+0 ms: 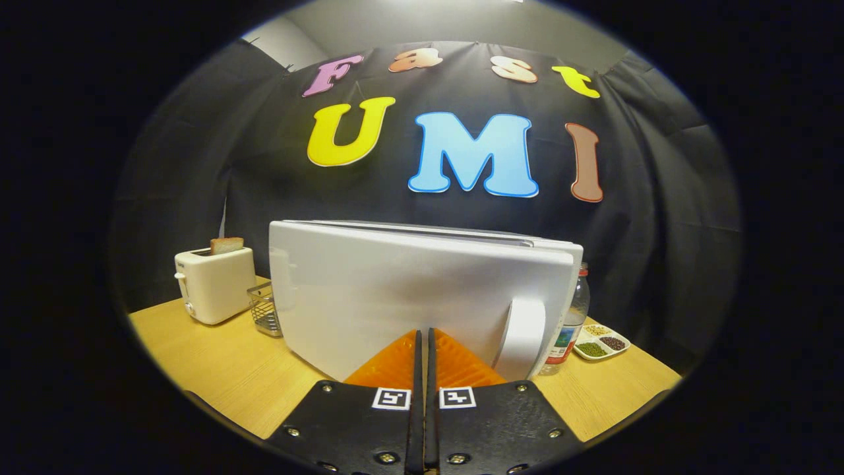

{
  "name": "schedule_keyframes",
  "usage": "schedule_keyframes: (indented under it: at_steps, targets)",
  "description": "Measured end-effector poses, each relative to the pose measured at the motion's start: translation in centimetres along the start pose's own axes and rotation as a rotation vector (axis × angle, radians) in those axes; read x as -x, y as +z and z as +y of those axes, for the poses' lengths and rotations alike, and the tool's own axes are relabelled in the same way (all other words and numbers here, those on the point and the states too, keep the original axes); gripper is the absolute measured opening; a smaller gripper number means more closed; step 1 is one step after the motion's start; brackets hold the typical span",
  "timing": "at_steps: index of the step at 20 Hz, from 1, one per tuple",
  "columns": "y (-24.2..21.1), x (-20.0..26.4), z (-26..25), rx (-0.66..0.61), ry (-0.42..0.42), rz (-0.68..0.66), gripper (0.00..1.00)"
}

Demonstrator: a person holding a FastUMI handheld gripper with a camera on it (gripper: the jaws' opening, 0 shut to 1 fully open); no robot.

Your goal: Open the microwave, put the food inside, and close the microwave door.

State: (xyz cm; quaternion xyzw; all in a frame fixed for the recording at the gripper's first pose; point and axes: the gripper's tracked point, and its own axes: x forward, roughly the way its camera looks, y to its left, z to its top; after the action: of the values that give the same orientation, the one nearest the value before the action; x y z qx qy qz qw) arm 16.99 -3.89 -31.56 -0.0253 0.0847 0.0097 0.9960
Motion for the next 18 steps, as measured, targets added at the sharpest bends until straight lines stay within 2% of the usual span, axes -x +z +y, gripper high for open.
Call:
schedule_keyframes:
  at_steps: [8, 12, 18]
  targets:
    - [-0.9, -5.0, -2.9, -0.049, -0.125, 0.051, 0.02]
    - [-0.9, -6.7, -3.7, -0.089, -0.156, 0.073, 0.02]
    - [-0.8, -7.9, -4.1, -0.063, -0.193, 0.093, 0.03]
